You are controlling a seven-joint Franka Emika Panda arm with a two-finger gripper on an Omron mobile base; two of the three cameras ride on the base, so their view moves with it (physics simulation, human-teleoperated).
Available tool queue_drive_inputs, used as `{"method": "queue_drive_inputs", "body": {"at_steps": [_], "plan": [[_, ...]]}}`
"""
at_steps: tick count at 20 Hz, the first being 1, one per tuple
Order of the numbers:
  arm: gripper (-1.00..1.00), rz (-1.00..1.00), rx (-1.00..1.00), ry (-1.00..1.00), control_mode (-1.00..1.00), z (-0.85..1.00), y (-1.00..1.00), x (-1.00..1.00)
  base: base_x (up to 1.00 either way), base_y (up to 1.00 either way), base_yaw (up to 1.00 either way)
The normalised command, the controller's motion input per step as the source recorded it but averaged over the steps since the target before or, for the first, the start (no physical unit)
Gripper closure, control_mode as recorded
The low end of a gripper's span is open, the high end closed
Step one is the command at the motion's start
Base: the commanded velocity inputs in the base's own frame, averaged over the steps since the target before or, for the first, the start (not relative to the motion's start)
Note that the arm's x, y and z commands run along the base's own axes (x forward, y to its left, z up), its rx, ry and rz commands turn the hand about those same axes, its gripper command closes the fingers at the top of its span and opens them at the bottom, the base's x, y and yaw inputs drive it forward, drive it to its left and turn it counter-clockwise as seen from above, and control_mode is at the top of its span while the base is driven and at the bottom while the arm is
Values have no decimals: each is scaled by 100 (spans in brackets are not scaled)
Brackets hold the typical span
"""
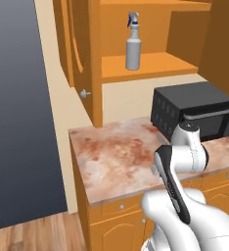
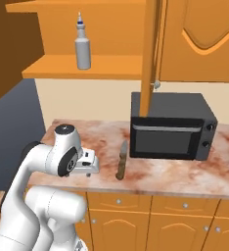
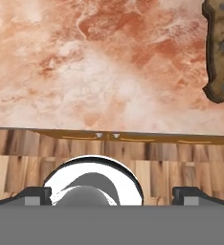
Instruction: Move the cutting board and knife to the sink. Then move spray from the cabinet to the counter.
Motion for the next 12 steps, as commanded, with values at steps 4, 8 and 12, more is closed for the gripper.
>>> {"method": "queue_drive_inputs", "body": {"at_steps": [4,8,12], "plan": [[-100,0,0,0,100,0,0,0,50,-4,1],[-100,0,0,0,100,0,0,0,36,-4,3],[-100,0,0,0,100,0,0,0,0,-2,0]]}}
